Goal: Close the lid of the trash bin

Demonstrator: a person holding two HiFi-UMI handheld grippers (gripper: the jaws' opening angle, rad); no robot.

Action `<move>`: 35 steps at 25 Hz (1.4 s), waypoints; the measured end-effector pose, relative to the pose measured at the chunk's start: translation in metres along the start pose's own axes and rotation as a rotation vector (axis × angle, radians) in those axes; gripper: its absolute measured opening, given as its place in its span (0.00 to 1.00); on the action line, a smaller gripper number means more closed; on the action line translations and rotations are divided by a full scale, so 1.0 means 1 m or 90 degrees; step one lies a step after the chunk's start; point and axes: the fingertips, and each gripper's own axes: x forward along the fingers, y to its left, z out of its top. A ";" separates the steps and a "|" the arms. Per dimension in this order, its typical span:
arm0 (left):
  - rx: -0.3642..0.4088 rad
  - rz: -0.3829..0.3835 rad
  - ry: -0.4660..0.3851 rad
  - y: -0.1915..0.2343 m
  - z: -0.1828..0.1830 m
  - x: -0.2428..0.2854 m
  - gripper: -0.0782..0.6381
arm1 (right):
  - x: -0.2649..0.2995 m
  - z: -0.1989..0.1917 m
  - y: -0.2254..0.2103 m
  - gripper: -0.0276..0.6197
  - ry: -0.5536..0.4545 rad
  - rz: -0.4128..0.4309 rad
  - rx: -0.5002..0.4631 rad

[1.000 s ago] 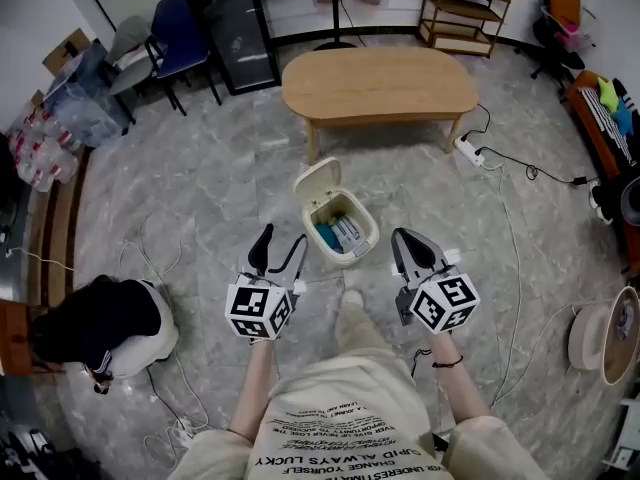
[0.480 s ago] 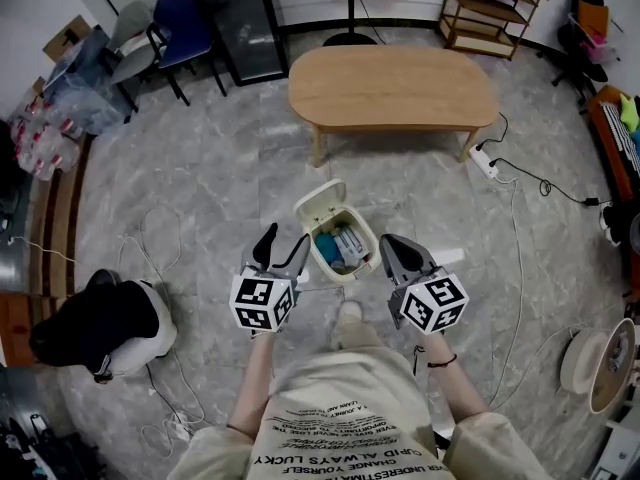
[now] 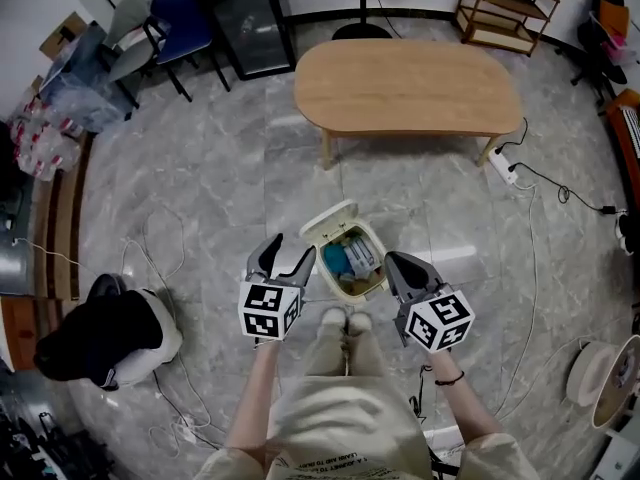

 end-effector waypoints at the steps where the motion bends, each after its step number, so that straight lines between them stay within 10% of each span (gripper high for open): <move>1: 0.002 0.001 0.007 0.005 -0.002 0.007 0.49 | 0.008 -0.005 -0.003 0.05 0.006 0.000 0.003; 21: 0.148 -0.122 0.155 0.012 -0.069 0.132 0.49 | 0.055 -0.132 -0.022 0.05 0.084 -0.058 0.095; 35: 0.193 -0.168 0.169 -0.003 -0.081 0.142 0.49 | 0.055 -0.143 -0.026 0.05 0.052 -0.108 0.123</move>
